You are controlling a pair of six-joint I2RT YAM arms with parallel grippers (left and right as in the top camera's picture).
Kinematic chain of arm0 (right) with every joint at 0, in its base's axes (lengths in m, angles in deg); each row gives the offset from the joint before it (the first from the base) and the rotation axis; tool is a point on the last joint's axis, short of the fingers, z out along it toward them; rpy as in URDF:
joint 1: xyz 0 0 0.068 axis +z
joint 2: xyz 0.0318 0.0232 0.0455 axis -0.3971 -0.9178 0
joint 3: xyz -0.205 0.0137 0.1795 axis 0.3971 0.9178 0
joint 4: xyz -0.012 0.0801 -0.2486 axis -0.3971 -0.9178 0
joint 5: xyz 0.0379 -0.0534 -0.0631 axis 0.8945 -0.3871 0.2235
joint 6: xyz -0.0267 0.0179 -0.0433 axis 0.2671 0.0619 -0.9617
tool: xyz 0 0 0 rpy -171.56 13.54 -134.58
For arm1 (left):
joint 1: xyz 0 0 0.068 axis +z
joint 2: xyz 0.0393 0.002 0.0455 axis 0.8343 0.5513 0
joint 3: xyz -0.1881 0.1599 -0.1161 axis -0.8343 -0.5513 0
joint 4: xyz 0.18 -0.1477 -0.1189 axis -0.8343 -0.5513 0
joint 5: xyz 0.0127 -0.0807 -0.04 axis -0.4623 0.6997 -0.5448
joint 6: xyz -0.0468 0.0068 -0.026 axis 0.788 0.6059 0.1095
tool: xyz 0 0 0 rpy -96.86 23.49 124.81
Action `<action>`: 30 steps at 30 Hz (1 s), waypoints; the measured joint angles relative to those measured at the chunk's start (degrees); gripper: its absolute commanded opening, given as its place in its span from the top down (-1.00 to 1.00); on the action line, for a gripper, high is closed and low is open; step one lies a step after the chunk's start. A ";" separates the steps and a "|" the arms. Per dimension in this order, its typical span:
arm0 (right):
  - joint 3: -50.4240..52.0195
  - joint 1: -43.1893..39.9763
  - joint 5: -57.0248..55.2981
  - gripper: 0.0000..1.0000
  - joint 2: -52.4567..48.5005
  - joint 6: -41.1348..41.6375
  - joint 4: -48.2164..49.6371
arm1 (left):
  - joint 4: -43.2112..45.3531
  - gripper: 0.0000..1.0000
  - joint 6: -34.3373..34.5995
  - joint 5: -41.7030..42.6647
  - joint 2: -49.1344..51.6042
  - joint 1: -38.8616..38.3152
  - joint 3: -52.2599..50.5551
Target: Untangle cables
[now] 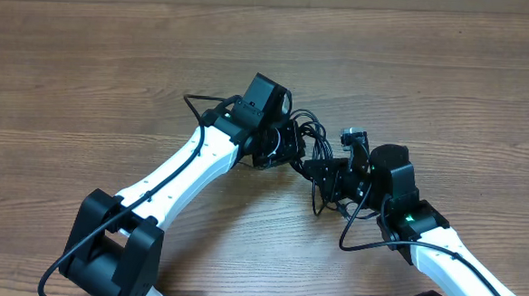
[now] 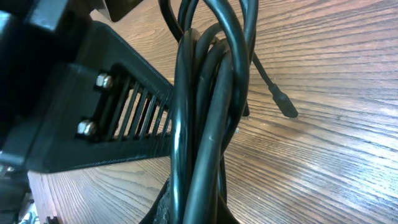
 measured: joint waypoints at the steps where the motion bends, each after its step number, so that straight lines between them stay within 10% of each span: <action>1: 0.02 0.02 0.13 0.92 0.00 0.00 -0.04 | 0.00 0.63 0.20 -0.42 0.00 -0.13 0.00; 9: 0.02 0.04 0.90 0.92 0.00 -0.02 -0.07 | -0.15 0.47 1.09 -2.34 0.00 -1.51 0.00; 30: 0.02 0.31 0.66 0.92 0.00 -0.02 0.04 | 3.65 0.92 1.03 5.03 0.00 7.32 0.13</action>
